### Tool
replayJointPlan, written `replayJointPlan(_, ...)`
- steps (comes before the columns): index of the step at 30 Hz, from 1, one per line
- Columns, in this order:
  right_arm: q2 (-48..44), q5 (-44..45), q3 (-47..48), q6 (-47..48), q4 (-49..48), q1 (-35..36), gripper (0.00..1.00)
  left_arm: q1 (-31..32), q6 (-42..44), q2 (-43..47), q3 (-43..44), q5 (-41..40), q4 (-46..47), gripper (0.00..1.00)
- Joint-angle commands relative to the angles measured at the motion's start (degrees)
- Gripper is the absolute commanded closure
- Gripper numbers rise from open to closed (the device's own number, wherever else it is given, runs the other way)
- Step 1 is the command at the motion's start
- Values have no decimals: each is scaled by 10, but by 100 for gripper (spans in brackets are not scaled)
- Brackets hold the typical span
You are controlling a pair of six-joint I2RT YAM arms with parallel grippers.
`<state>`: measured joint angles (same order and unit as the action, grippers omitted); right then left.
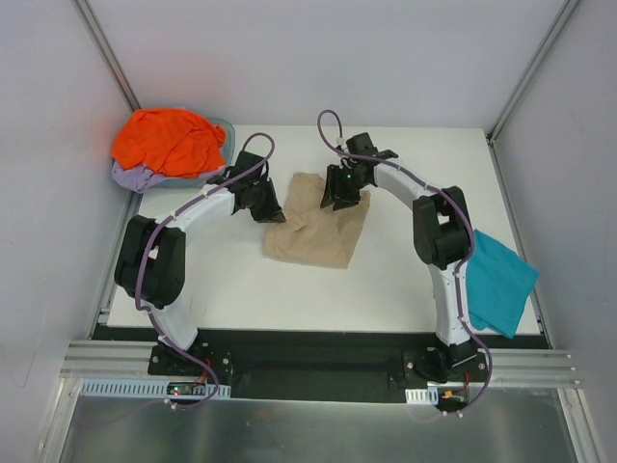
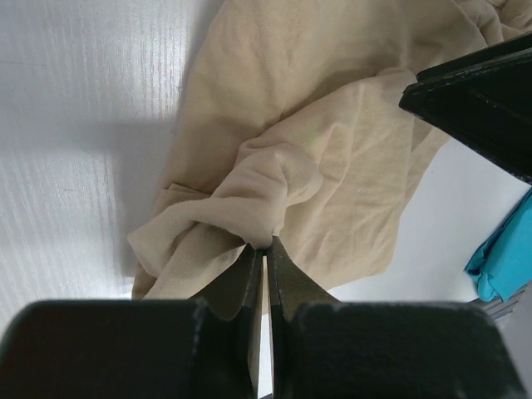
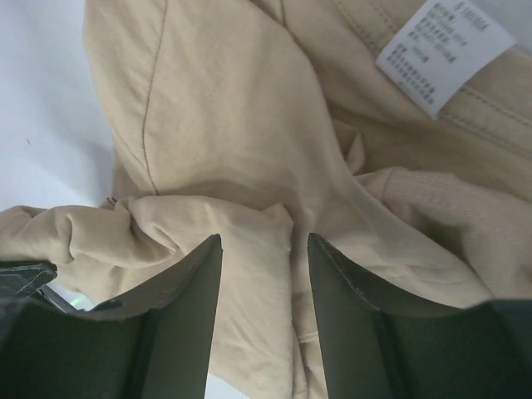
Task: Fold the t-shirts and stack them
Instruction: Fold the long partially folded tshirt into a neat square
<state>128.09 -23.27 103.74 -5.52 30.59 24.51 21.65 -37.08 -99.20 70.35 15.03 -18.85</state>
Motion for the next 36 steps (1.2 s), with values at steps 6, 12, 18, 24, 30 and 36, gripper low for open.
replayJointPlan(6,8,2,13,-28,-10,15,58,-5,1,11,-12,18,-2,100)
replayJointPlan(12,11,-3,12,-40,-15,17,89,-5,-1,15,-17,18,-2,100)
replayJointPlan(18,-61,-2,-56,-44,-62,16,99,-5,-1,51,-27,11,-3,100)
replayJointPlan(24,-208,43,-173,-43,-113,27,99,-5,-10,131,-63,-10,-2,100)
replayJointPlan(30,-352,97,-310,-82,-143,32,99,-5,-6,210,-86,-11,-2,100)
replayJointPlan(36,-454,124,-360,-90,-132,33,99,-4,2,262,-74,-18,-2,100)
